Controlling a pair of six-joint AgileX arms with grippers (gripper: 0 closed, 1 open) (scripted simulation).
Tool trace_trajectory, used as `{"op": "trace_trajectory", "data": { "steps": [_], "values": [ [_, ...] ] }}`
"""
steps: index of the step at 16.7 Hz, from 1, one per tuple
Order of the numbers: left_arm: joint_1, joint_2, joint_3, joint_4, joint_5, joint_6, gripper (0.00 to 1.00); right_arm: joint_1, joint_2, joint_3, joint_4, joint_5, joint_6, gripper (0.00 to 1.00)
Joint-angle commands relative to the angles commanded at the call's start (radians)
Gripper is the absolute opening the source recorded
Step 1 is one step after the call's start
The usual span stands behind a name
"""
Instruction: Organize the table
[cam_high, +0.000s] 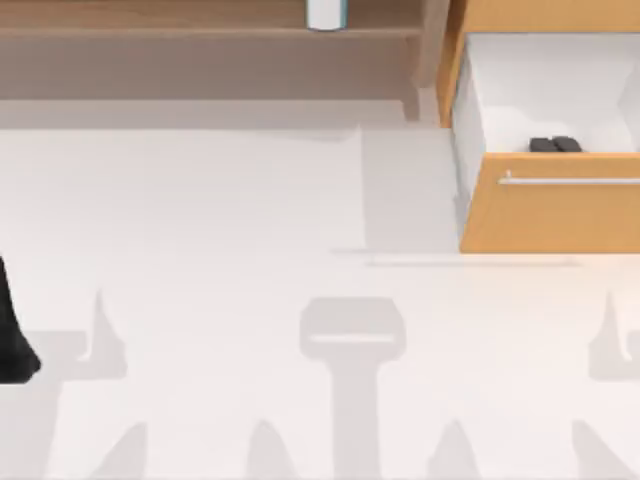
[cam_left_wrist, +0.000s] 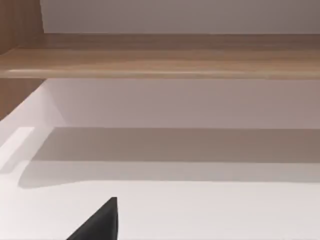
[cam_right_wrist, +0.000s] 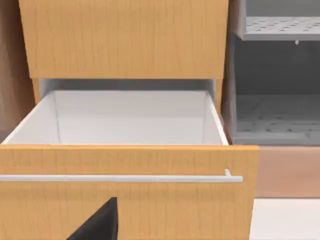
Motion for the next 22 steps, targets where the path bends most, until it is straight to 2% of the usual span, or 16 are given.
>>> {"op": "trace_trajectory", "data": {
  "steps": [4,7,10,15,22],
  "values": [
    [0.000,0.000,0.000,0.000,0.000,0.000,1.00,0.011,0.028,0.027,-0.018,-0.008,-0.004,1.00],
    [0.000,0.000,0.000,0.000,0.000,0.000,1.00,0.036,0.145,0.146,-0.091,-0.020,-0.009,1.00],
    [0.000,0.000,0.000,0.000,0.000,0.000,1.00,0.052,0.348,0.353,-0.199,-0.021,-0.003,1.00],
    [0.000,0.000,0.000,0.000,0.000,0.000,1.00,0.068,0.833,0.793,-0.389,-0.017,0.019,1.00],
    [0.000,0.000,0.000,0.000,0.000,0.000,1.00,0.070,1.343,1.218,-0.652,-0.013,0.068,1.00]
  ]
}}
